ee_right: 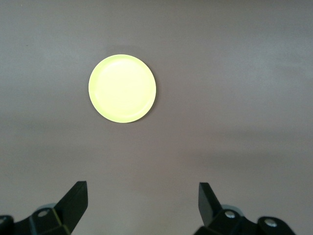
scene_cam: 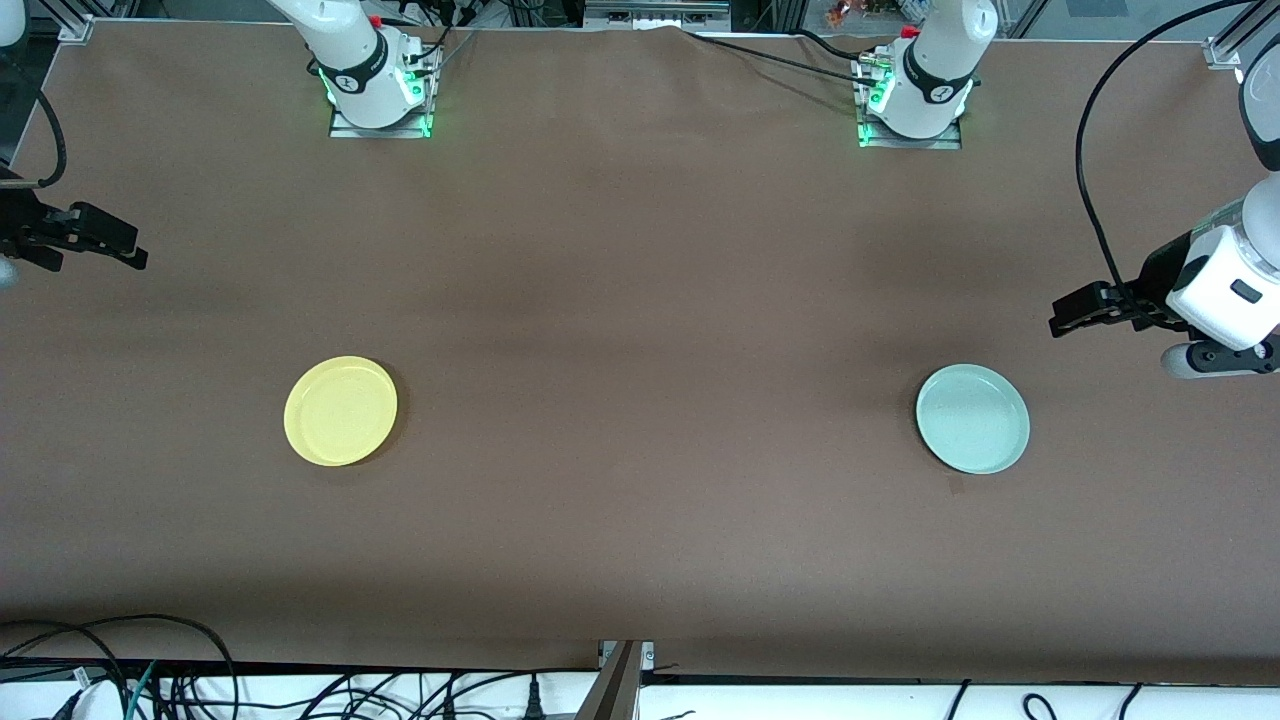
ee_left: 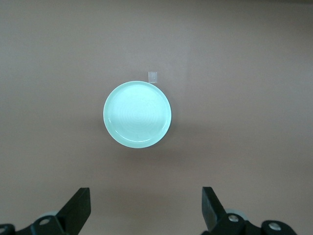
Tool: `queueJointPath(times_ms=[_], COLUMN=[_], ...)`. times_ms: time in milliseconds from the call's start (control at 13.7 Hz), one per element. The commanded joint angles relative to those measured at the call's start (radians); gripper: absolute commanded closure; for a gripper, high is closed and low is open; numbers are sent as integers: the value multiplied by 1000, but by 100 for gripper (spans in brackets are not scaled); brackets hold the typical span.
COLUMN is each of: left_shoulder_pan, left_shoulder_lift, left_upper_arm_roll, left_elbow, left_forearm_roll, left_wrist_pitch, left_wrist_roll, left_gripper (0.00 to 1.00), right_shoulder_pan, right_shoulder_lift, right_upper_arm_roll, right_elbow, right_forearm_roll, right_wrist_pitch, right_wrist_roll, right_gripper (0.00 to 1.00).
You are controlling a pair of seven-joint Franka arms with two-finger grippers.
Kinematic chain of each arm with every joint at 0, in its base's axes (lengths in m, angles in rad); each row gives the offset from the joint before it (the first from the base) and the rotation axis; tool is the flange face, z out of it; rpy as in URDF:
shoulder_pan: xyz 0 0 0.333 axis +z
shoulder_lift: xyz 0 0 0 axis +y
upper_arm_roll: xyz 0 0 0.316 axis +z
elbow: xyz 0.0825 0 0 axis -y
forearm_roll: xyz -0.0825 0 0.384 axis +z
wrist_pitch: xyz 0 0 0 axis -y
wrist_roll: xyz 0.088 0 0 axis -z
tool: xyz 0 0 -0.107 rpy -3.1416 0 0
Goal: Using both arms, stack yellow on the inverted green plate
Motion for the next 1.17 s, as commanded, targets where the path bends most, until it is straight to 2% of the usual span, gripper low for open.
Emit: queueJointPath(times_ms=[0,586,1099], left_shoulder_pan=[3,6,6], left_shoulder_lift=[-24,15,17], left_upper_arm_roll=[2,-1,1], left_elbow=[-24,23,24], left_forearm_roll=[-6,-8,-5], left_wrist_pitch=[-11,-12,-11], left_wrist_roll=[21,18,23], left_gripper=[0,0,0], right_shoulder_pan=[1,1,1], right_shoulder_lift=[-2,-2,-2], right_upper_arm_roll=[2,1,1], right_elbow=[8,8,10], right_forearm_roll=[7,7,7], right_wrist_pitch=[-8,-8,-8], right_wrist_roll=[11,11,11], right_gripper=[0,0,0])
